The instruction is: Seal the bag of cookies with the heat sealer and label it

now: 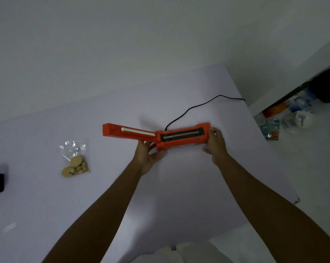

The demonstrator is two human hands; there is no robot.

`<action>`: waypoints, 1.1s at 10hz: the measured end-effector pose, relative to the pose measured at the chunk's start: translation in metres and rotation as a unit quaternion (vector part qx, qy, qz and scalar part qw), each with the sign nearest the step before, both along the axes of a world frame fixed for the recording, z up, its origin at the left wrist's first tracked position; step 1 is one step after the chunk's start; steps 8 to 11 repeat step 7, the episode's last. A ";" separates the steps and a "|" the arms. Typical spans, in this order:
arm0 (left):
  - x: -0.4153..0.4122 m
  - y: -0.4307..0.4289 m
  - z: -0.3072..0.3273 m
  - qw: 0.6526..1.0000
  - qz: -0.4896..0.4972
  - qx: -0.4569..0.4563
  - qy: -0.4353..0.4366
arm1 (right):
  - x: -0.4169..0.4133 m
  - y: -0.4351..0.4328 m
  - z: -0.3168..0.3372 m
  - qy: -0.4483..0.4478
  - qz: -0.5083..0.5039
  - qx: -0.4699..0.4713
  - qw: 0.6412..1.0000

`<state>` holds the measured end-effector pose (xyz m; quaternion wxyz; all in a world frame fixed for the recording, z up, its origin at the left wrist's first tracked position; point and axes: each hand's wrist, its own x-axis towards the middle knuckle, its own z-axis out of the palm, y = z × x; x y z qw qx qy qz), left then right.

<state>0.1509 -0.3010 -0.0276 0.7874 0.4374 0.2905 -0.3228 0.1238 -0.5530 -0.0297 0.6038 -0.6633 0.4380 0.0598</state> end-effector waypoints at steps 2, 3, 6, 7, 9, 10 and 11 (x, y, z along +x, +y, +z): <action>0.016 0.001 0.002 0.999 -0.023 -0.004 0.023 | 0.027 -0.001 0.003 0.020 0.038 0.009 0.999; 0.014 0.004 0.003 0.999 -0.034 -0.002 0.025 | 0.024 -0.001 0.002 0.021 0.066 0.003 0.998; 0.002 0.035 0.033 0.997 -0.059 0.058 -0.005 | -0.010 0.012 0.021 -0.011 0.141 -0.147 0.979; -0.005 0.068 0.057 0.985 -0.072 0.149 -0.039 | -0.005 0.037 0.049 -0.091 0.163 -0.221 0.957; -0.005 0.068 0.057 0.985 -0.072 0.149 -0.039 | -0.005 0.037 0.049 -0.091 0.163 -0.221 0.957; -0.005 0.068 0.057 0.985 -0.072 0.149 -0.039 | -0.005 0.037 0.049 -0.091 0.163 -0.221 0.957; -0.005 0.068 0.057 0.985 -0.072 0.149 -0.039 | -0.005 0.037 0.049 -0.091 0.163 -0.221 0.957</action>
